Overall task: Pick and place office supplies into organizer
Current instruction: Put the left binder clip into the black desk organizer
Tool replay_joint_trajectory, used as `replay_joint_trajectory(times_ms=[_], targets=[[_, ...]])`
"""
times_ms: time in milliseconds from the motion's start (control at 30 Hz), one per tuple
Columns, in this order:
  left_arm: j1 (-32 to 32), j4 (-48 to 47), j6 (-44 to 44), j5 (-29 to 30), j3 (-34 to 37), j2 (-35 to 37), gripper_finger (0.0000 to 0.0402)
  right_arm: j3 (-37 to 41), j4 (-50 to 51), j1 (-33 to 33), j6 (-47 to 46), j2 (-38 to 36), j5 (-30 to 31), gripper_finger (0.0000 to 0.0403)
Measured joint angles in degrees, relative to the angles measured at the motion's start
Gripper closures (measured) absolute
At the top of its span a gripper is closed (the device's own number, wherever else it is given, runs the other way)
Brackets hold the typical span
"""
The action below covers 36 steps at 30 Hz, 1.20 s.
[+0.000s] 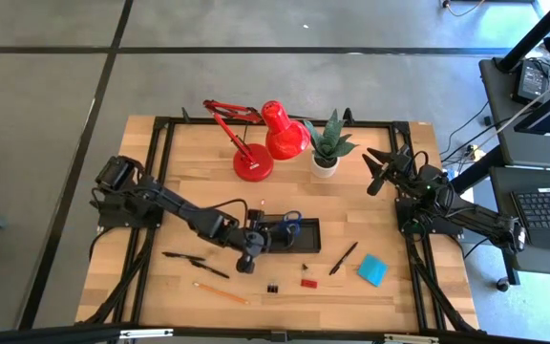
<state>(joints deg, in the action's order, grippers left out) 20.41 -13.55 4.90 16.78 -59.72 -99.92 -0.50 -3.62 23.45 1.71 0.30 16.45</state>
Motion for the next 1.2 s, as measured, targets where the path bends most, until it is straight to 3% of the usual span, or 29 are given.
replay_joint_trajectory(times_ms=[933,1200], targets=[[-0.5,-0.4,5.0,0.2,0.0,-2.4,0.0396,0.0,0.0,0.0,-0.4,0.0,0.0,0.0275],[-0.5,-0.5,5.4,-0.5,0.0,-2.5,0.0362,0.0,0.0,0.0,-0.4,0.0,0.0,0.0275]])
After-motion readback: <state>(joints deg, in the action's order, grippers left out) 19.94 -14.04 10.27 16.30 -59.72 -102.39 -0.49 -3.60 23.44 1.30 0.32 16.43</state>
